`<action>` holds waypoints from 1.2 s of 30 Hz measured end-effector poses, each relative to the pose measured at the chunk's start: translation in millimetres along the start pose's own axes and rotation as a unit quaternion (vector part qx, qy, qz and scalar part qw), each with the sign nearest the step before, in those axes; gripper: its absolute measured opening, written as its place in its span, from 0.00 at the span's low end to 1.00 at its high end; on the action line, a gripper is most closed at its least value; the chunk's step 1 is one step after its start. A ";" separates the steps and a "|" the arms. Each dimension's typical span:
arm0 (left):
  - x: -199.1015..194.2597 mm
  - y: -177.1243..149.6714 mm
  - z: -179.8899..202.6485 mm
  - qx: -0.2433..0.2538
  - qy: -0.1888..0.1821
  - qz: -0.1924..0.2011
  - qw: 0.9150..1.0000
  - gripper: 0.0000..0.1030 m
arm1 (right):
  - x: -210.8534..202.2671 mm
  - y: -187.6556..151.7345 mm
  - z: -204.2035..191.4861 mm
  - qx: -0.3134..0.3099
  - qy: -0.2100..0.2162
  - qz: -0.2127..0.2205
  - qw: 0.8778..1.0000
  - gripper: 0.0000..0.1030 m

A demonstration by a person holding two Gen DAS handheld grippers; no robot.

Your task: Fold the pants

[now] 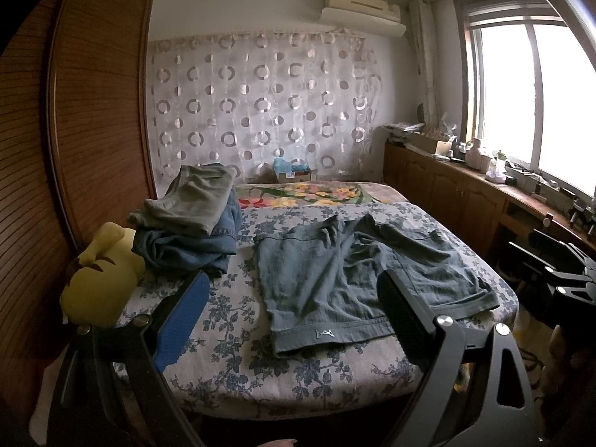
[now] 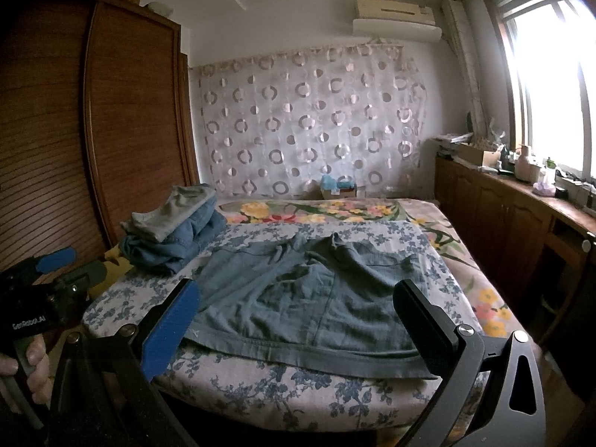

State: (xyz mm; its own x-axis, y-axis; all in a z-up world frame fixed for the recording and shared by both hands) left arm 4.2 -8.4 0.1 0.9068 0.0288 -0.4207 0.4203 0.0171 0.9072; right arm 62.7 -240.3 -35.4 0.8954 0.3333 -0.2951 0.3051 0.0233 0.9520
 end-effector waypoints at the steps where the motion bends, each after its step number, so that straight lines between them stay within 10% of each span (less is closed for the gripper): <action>1: -0.2 0.1 0.3 0.000 0.000 0.000 1.000 0.89 | 1.0 -0.5 0.3 0.001 0.000 -0.001 1.000 1.00; 36: -4.1 6.2 3.0 0.001 -0.001 0.007 1.000 0.89 | -2.5 0.8 -0.5 0.002 0.001 0.007 1.000 1.00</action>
State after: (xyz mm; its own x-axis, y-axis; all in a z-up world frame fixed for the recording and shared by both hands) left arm 3.2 -11.5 7.4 0.9128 0.0277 -0.4074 0.4071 0.0144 0.9133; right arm 60.5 -240.6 -33.8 0.8986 0.3357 -0.2825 0.2947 0.0151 0.9555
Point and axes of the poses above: each gripper's, at about its wrist camera, not at the fingertips, and x roughly the way its jaws point, z to its right, y to its top, the point moved 1 cm from there along x, roughly the way its jaws point, and after that the axes turned 2 degrees about y, right-handed, at the moved point
